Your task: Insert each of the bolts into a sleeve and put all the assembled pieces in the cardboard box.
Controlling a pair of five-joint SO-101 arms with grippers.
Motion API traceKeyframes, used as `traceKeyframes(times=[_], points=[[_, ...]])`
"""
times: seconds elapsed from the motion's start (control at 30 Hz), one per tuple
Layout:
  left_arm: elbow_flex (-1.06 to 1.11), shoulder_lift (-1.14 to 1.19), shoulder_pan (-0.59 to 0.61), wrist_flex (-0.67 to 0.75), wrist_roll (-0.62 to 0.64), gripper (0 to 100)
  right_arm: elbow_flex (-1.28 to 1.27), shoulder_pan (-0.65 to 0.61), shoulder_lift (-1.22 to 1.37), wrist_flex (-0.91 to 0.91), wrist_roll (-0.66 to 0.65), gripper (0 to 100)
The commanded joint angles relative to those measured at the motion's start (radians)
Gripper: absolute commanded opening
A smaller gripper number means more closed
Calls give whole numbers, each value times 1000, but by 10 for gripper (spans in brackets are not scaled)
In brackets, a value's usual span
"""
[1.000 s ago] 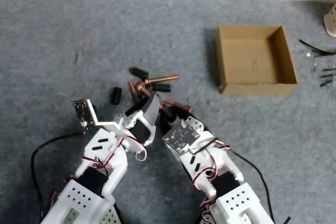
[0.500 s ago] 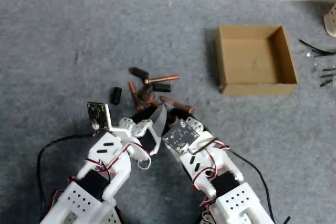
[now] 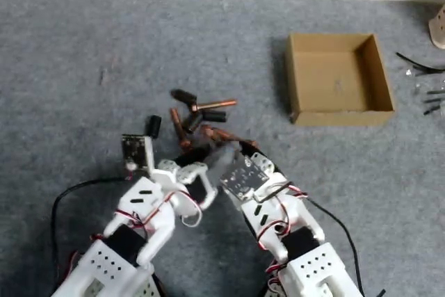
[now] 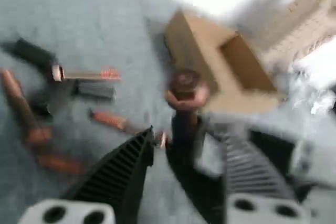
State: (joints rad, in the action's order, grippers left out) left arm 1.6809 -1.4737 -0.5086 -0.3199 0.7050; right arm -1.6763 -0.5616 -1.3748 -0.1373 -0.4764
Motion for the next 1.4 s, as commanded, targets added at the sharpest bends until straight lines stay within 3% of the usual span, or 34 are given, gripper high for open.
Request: traceKeyframes(times=[0.0, 0.2, 0.63, 0.8, 1.0, 1.03, 1.23, 1.37], points=[[13, -16, 48, -5, 64, 292, -122, 15, -5, 4, -5, 5], [-61, -16, 245, -5, 204, 251, -122, 15, -5, 4, -6, 5], [-67, -18, 328, -3, 244, 248, -122, 56, -5, 5, -2, 5], [-61, -18, 358, -2, 80, 229, -122, 88, -5, 5, -2, 5], [-70, -18, 351, -2, -138, 0, -124, 99, -5, 5, 0, 5], [-74, -18, 349, -2, -173, 14, -127, 99, -5, 5, 0, 5], [-73, -18, 358, -3, -201, 7, -128, 119, -5, 5, 2, 5], [-71, -8, 367, -5, -203, 7, -130, 160, -5, 68, 101, 5]])
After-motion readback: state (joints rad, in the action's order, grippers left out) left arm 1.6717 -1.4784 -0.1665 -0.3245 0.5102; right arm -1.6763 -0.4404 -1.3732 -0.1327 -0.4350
